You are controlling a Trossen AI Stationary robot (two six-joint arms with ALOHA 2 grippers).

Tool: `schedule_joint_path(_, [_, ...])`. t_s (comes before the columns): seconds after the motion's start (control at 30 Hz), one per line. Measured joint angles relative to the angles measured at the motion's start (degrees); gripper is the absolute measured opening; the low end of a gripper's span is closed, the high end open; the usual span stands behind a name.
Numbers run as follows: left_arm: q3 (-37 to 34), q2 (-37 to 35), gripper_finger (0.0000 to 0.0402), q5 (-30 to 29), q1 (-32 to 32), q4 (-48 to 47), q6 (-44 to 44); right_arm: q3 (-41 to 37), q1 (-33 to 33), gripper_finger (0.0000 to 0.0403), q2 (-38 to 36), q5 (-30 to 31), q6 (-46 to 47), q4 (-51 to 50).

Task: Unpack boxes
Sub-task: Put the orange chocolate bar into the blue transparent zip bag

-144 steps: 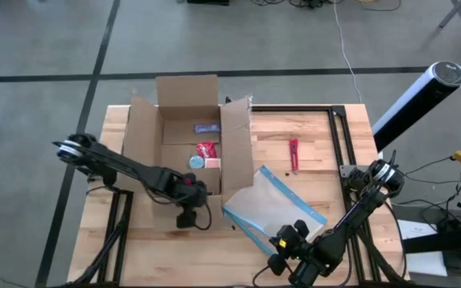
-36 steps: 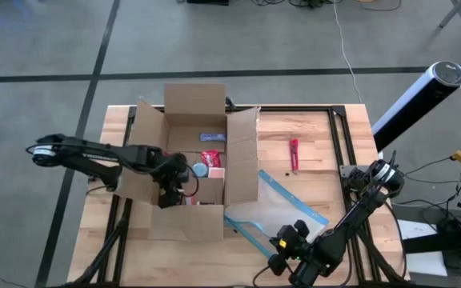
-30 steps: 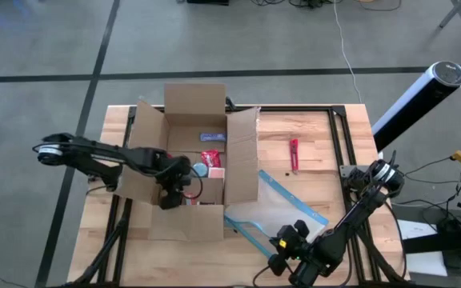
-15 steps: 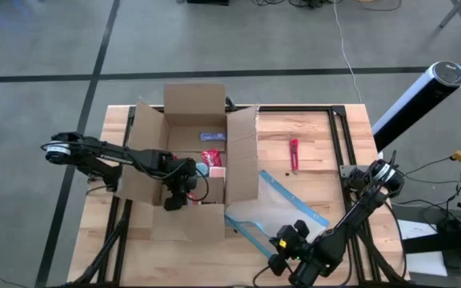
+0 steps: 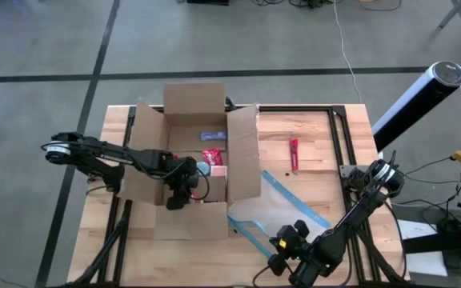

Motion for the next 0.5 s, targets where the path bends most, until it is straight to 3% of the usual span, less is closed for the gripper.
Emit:
schedule_joint_path(0.23, [0.11,-0.96,0.0000,-2.71,0.07,-0.67,-2.40,0.00,0.00,0.0000,0.00,0.00,0.00,0.00])
schedule_joint_path(0.5, [4.54,-3.88,0.0000,-11.19,0.18,-6.86,-1.19,0.00,0.00,0.0000,0.00,0.00,0.00,0.03])
